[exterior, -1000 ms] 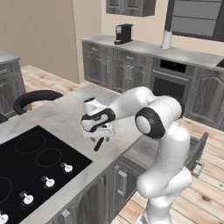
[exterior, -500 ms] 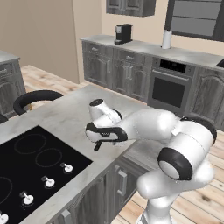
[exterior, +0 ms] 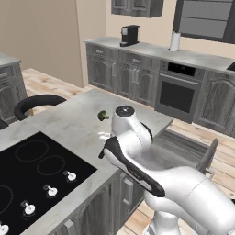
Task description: Pick the pizza cutter from the drawer and place it on the counter.
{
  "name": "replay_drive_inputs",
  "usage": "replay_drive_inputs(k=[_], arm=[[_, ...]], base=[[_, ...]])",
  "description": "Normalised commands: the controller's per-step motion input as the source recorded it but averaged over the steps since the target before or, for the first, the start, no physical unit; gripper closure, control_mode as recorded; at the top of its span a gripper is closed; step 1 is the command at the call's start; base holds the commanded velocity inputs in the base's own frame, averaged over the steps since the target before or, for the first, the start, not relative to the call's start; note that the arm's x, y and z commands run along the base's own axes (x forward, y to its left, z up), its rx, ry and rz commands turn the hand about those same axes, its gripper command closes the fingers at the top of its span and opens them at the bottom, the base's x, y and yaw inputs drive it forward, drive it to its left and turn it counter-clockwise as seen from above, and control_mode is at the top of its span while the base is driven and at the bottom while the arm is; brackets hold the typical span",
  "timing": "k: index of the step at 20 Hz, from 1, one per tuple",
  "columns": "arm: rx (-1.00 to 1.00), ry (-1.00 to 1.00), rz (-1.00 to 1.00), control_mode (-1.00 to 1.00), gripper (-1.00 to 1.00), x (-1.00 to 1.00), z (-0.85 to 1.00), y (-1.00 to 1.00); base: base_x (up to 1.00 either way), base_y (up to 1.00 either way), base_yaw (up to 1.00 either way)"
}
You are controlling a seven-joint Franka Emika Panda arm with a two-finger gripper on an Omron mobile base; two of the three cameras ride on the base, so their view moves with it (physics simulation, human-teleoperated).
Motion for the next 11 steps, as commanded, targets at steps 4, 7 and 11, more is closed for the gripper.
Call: replay_drive_inputs(k=[4, 7, 11], arm=[[0.09, -0.10, 0.05, -1.00, -1.00, -0.53, 0.96, -0.05], [0.01, -0.11, 0.07, -1.00, -1.00, -0.45, 0.99, 0.00], [0.00, -0.08, 0.08, -1.00, -1.00, -0.29, 0.89, 0.00]], base=[[0.00, 0.00, 0.00], [0.00, 0.00, 0.00], [0.00, 0.00, 0.00]])
